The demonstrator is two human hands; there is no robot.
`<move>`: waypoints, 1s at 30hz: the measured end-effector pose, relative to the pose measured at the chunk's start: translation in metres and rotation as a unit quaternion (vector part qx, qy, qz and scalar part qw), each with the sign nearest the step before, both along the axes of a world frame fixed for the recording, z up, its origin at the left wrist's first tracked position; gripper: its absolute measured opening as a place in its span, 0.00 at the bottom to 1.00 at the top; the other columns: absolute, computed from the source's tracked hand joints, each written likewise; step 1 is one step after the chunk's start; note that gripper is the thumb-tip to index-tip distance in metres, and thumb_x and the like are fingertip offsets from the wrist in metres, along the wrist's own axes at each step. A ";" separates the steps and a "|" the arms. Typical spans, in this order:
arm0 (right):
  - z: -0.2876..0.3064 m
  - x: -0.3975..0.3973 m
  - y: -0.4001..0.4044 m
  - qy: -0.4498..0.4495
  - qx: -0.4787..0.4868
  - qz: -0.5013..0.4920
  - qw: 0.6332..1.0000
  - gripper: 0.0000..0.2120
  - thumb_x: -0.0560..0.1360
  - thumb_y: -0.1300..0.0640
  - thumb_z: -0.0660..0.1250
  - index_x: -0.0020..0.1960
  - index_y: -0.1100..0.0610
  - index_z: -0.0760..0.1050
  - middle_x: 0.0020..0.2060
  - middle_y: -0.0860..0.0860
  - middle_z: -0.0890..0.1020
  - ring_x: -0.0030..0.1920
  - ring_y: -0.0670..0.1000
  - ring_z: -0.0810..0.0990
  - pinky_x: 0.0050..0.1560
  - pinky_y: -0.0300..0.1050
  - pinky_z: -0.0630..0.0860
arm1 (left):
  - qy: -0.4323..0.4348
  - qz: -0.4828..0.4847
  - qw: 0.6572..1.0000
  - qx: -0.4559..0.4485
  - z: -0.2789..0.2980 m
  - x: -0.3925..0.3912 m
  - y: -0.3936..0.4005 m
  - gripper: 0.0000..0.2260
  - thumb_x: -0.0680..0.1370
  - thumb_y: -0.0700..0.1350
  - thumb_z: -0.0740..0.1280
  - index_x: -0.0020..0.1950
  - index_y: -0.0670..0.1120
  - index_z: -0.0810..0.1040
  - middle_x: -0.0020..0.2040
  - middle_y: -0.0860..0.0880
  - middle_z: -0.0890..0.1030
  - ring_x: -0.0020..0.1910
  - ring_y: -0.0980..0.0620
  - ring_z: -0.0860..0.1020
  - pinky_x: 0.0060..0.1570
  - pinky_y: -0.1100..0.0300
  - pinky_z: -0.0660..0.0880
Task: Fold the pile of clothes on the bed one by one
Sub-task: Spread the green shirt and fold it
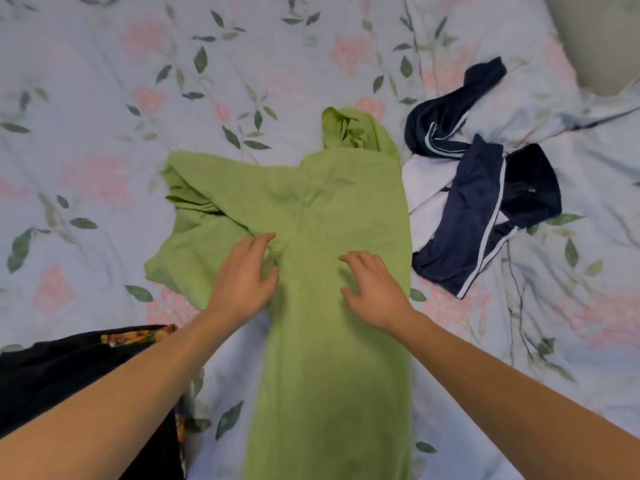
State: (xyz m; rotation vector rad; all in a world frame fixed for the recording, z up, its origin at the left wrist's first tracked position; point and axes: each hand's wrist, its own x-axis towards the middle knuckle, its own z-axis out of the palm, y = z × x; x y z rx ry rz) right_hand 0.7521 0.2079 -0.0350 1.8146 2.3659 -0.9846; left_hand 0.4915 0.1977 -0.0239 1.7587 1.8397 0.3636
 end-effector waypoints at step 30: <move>-0.029 -0.249 0.164 0.169 -0.017 -0.056 0.984 0.20 0.75 0.60 0.73 0.67 0.61 0.78 0.66 0.55 0.79 0.67 0.54 0.76 0.67 0.42 0.70 | -0.025 0.248 0.953 -0.171 -0.067 -0.136 0.053 0.38 0.75 0.52 0.74 0.81 0.49 0.61 0.73 0.42 0.68 0.72 0.39 0.68 0.68 0.45 0.71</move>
